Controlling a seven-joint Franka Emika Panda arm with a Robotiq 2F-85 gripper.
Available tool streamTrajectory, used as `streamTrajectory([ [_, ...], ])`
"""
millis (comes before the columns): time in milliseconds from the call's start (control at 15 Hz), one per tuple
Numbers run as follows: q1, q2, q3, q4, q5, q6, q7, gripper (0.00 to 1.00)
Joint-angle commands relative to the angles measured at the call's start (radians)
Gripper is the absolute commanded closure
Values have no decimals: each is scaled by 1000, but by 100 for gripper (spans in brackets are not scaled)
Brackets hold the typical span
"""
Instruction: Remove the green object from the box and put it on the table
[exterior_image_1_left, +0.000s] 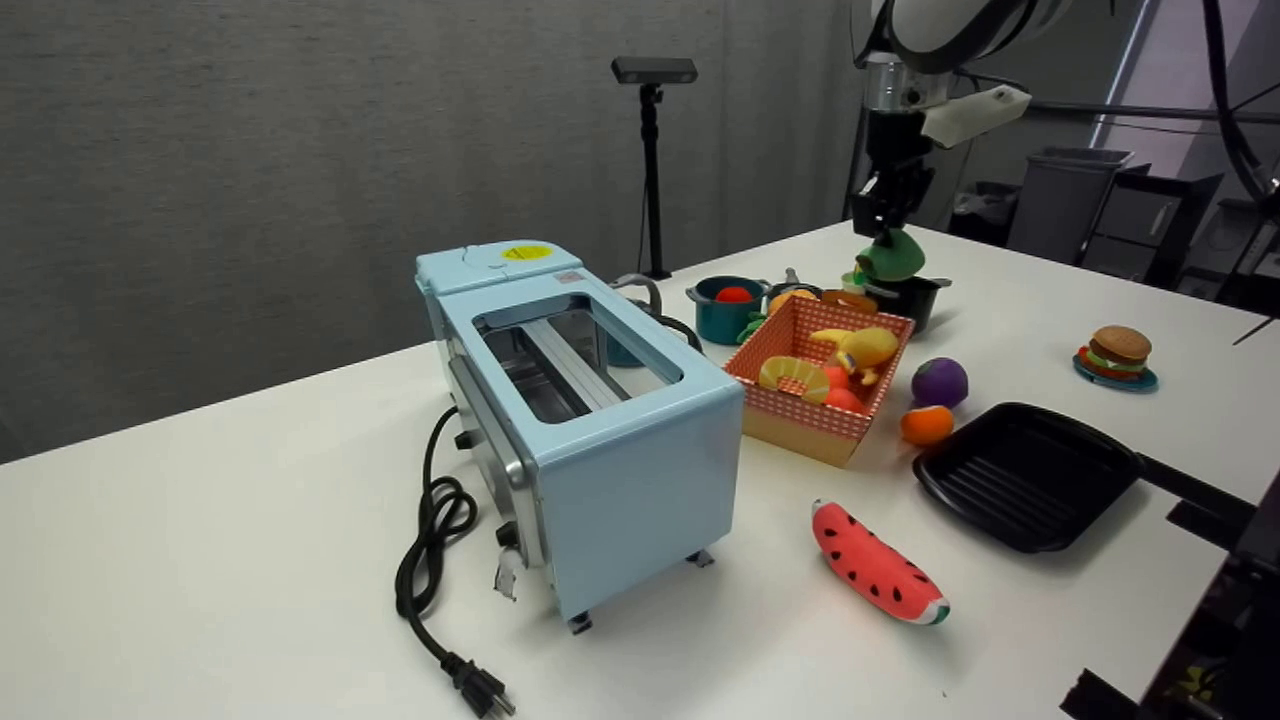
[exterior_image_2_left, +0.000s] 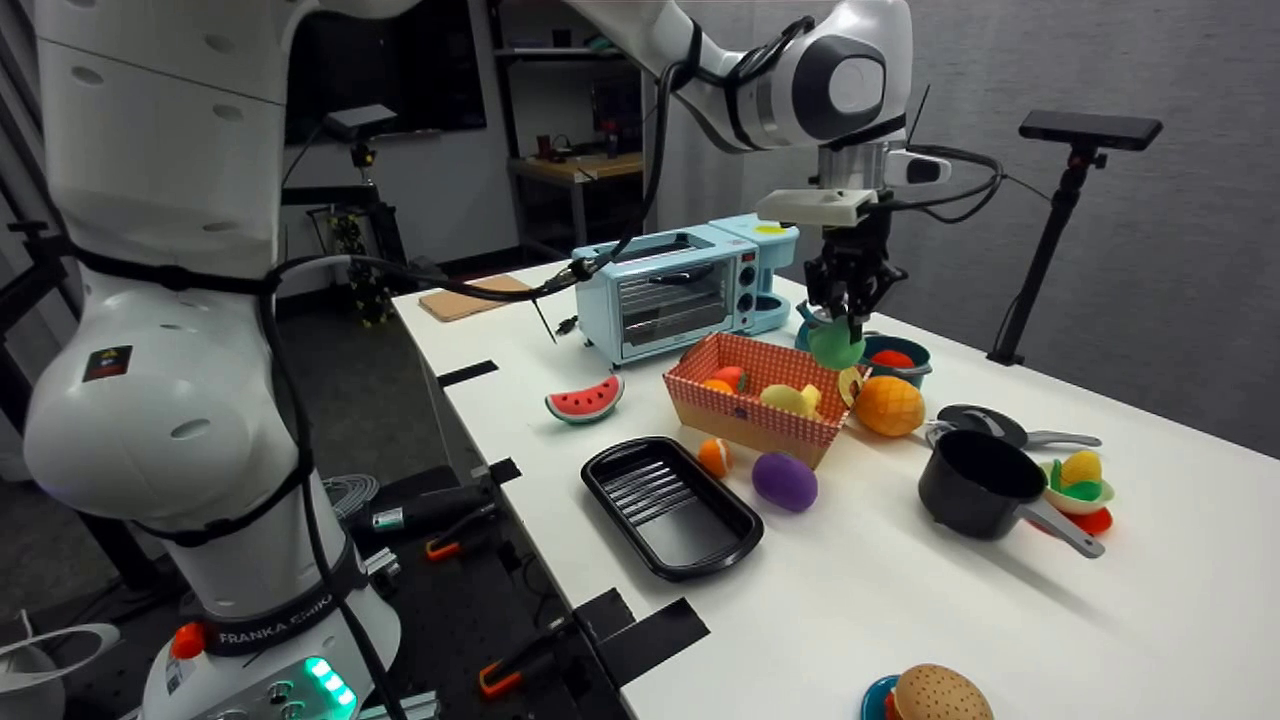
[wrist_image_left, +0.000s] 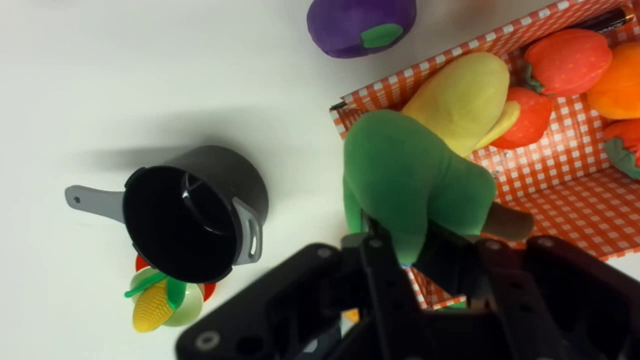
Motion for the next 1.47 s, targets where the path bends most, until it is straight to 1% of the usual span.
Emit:
streamTrajectory([
  [0, -29, -79, -10, -89, 42, 34, -7, 96],
  [267, -59, -128, -26, -140, 69, 48, -20, 96],
  [600, -108, -197, -63, -199, 114, 65, -44, 96],
  [800, -129, -226, -87, -224, 117, 69, -50, 96],
  [867, -135, -233, -92, -229, 120, 66, -58, 61],
  [933, -138, -239, -99, -235, 117, 70, -57, 60],
  [1000, -141, -246, -103, -239, 116, 69, -59, 55],
  [1133, -144, -256, -108, -246, 117, 67, -63, 39],
  [1200, -143, -259, -109, -249, 117, 66, -65, 30],
  [1333, -139, -266, -108, -256, 113, 66, -66, 17],
  [1400, -137, -269, -106, -262, 110, 66, -66, 8],
])
